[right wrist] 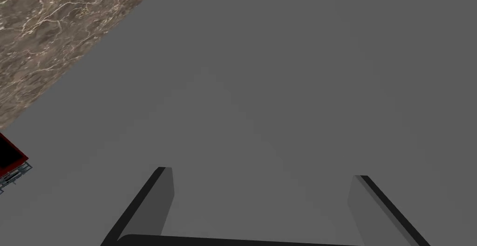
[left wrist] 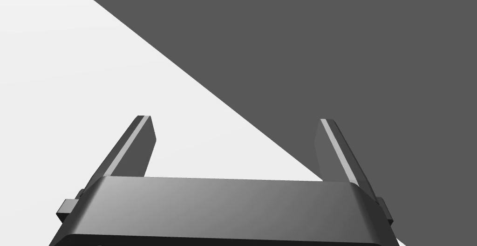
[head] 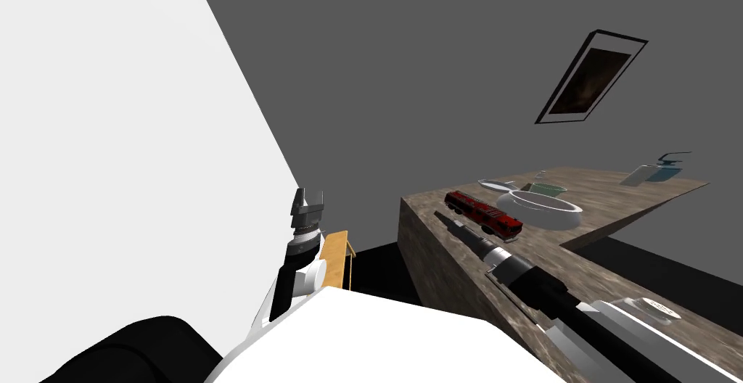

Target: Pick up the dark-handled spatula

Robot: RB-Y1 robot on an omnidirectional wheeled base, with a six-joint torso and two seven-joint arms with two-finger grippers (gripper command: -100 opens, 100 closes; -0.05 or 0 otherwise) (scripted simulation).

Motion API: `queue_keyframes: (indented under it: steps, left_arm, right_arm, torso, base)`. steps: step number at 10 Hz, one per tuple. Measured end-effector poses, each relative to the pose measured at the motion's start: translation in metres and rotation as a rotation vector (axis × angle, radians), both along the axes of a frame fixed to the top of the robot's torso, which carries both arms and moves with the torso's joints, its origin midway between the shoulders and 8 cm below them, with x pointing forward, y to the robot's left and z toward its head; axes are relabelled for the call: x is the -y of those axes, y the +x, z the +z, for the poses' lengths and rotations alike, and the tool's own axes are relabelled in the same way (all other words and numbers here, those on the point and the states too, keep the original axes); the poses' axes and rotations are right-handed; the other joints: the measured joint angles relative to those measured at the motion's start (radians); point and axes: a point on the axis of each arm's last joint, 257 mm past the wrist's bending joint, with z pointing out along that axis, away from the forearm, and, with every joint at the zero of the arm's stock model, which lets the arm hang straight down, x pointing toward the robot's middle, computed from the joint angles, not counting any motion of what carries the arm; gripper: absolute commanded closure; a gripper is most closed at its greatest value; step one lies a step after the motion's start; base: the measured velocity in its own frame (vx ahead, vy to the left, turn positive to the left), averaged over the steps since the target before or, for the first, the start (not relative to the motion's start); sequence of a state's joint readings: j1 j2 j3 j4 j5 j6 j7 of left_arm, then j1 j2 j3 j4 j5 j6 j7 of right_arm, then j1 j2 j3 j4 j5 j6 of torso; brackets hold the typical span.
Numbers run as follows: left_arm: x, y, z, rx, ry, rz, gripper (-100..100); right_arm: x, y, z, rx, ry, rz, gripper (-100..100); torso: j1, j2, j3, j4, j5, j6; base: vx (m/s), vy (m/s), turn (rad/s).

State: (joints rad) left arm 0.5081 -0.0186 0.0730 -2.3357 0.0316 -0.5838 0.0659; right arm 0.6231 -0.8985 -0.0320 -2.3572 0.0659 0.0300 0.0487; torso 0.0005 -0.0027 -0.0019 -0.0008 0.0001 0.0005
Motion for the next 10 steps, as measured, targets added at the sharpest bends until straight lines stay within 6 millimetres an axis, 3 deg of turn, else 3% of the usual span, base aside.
queue_keyframes:
  steps: [10]
  left_arm:
    - [0.000, 0.000, 0.000, 0.000, 0.000, 0.000, 0]
  right_arm:
    - [0.021, -0.018, -0.060, -0.212, -0.229, 0.047, -100]
  torso:
    - [-0.001, 0.002, 0.001, 0.001, 0.000, 0.000]
  base:
    - [0.028, -0.024, 0.066]
